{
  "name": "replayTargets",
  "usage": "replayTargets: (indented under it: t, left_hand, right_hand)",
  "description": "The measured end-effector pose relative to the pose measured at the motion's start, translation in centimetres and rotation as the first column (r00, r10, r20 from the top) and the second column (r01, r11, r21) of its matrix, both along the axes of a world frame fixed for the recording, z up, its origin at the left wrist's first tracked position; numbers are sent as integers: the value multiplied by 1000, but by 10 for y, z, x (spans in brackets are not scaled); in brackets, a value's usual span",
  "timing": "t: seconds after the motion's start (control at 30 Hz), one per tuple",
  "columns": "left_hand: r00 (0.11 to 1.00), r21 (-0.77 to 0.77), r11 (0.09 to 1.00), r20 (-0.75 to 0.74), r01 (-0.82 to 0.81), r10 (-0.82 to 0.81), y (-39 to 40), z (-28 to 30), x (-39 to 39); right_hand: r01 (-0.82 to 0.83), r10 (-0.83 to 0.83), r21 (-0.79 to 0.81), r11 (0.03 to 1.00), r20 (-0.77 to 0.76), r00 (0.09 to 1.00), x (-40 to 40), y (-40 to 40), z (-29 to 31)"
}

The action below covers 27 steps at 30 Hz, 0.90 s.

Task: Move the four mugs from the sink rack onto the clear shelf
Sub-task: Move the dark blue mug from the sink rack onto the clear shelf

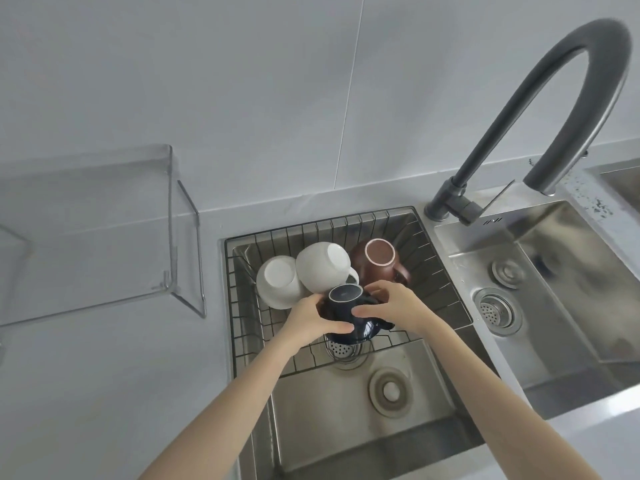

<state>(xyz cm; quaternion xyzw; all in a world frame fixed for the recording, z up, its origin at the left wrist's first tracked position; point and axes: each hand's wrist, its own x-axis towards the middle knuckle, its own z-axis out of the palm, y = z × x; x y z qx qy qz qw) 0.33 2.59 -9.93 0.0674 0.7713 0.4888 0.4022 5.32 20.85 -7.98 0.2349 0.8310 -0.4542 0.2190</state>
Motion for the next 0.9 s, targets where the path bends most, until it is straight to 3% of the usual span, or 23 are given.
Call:
replayTargets:
  t: [0.27,0.43,0.67,0.9]
  left_hand:
    - [997,83,994,-18,-72,74,-9,12,6]
    - [974,109,989,-195,-97,117,-33,73,-8]
    - [821,209,961,-506,-181,265,-121,186,-50]
    - [652,222,904,-631,-366,420,-230,224,-81]
  right_hand:
    - [42,-43,-17,999,-81,996,2,-6,12]
    - [-41,36,-13,999,-252,967,-18,-29,80]
    - [-140,90,-43,989,-577,812,-72,-110,189]
    - [-283,104,-138,949,-711,695,-130,-240,211]
